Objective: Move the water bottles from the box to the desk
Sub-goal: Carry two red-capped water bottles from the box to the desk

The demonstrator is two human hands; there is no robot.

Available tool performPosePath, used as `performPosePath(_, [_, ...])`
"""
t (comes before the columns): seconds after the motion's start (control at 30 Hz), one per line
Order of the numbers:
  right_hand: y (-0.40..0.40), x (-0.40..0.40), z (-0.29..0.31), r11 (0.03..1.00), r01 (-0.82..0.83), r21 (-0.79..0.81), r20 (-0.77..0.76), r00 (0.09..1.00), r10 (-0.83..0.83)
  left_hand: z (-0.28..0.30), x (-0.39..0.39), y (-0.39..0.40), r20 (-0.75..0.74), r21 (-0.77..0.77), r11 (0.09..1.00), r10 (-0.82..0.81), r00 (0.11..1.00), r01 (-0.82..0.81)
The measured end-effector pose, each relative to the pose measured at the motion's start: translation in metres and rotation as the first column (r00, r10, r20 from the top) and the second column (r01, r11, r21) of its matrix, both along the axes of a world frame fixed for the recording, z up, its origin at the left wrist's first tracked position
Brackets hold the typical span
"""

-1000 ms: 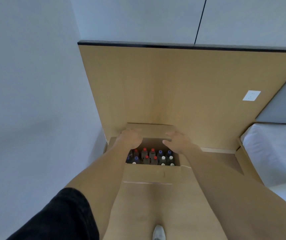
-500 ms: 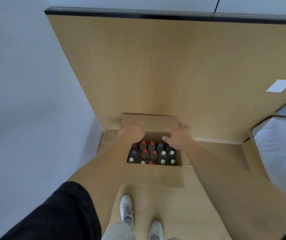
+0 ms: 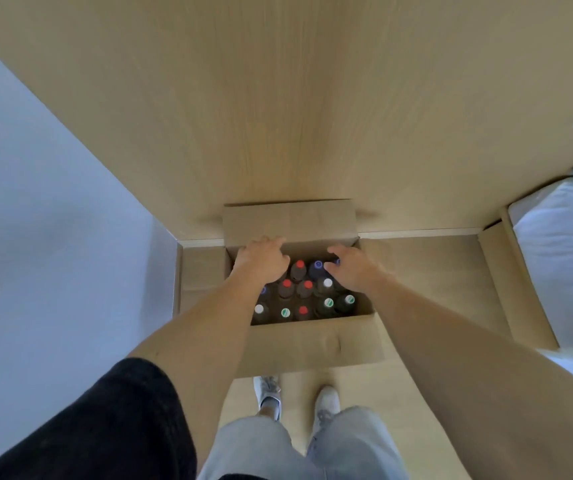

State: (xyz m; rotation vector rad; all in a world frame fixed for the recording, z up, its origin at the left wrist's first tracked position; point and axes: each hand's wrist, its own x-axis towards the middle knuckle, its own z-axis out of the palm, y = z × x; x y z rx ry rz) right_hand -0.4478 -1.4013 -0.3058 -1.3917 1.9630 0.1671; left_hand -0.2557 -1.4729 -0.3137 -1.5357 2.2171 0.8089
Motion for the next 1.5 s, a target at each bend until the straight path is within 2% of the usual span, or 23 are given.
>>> performPosePath(0.13, [-0.016, -0.004, -0.039, 0.999, -0.034, 0.034, -0.026, 0.999, 0.034, -0.039, 0.0, -0.011, -0.009, 0.068, 0.996, 0.05, 0.999, -0.049])
performPosePath(0.27, [-0.028, -0.008, -0.082, 0.993, -0.091, 0.079, -0.042, 0.995, 0.095, -0.077, -0.001, -0.023, -0.003, 0.069, 0.996, 0.06, 0.998, -0.06])
performPosePath(0.57, [-0.046, -0.019, -0.207, 0.974, -0.154, 0.164, -0.002, 0.988, 0.157, -0.2, -0.019, -0.035, 0.03, 0.176, 0.983, 0.055, 0.998, -0.059])
performPosePath(0.7, [-0.051, -0.025, -0.265, 0.951, -0.24, 0.192, 0.0, 0.97, 0.245, -0.261, -0.024, -0.031, 0.04, 0.218, 0.974, 0.048, 0.998, -0.056])
performPosePath(1.03, [-0.055, -0.029, -0.386, 0.95, -0.281, 0.138, -0.057, 0.955, 0.291, -0.382, -0.045, -0.036, -0.021, 0.204, 0.978, 0.052, 0.998, -0.047])
performPosePath(1.17, [-0.059, -0.031, -0.419, 0.933, -0.344, 0.11, -0.117, 0.927, 0.355, -0.416, -0.049, -0.036, -0.008, 0.198, 0.979, 0.044, 0.999, -0.042])
performPosePath(1.27, [-0.063, -0.029, -0.443, 0.914, -0.379, 0.145, -0.144, 0.906, 0.399, -0.438, -0.049, -0.036, -0.021, 0.18, 0.983, 0.042, 0.999, -0.037])
performPosePath(1.5, [-0.07, -0.026, -0.472, 0.92, -0.381, 0.092, -0.268, 0.88, 0.392, -0.474, -0.046, -0.031, -0.124, 0.138, 0.981, 0.151, 0.981, -0.133])
